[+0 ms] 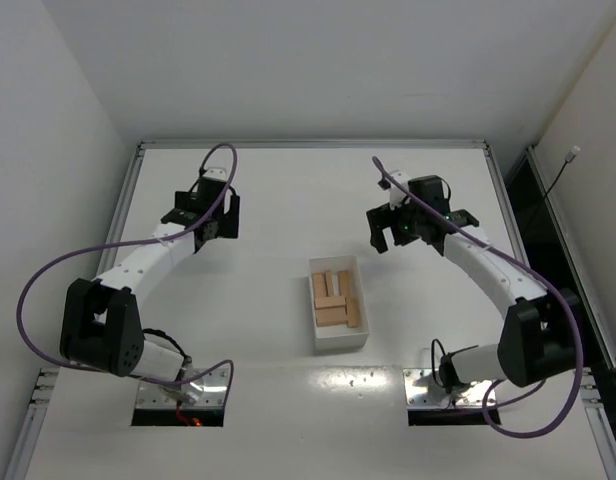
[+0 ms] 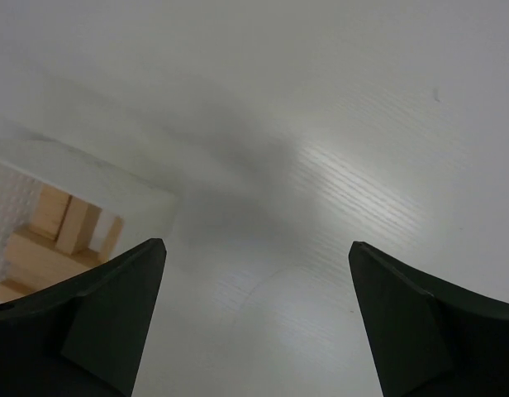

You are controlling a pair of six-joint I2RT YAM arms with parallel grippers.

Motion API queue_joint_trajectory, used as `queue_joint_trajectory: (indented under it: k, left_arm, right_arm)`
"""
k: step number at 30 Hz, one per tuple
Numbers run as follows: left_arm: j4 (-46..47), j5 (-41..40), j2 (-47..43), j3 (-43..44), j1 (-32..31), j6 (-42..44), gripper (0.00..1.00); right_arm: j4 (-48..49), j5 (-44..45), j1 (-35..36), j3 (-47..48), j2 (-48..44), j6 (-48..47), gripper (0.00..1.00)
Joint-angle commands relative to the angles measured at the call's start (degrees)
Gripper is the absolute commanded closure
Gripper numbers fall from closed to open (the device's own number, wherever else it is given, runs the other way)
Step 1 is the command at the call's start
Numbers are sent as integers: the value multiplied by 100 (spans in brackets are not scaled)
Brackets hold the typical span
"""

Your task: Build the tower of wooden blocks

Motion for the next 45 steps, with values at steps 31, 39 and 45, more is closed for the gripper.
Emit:
queue_joint_trajectory:
  k: [31,39,45]
  left_arm:
    - [-31,-576,-136,-12,525,124,0]
    - [74,-691,-136,-214,578,64,0]
    - [74,-691,-84,-214,578,-68,0]
  right_arm:
    - [-618,-469,1806,-311,879,700,54]
    - [-749,-118,1701,-257,935,876,100]
    - [-311,1041,1701,-389,169,1112,100]
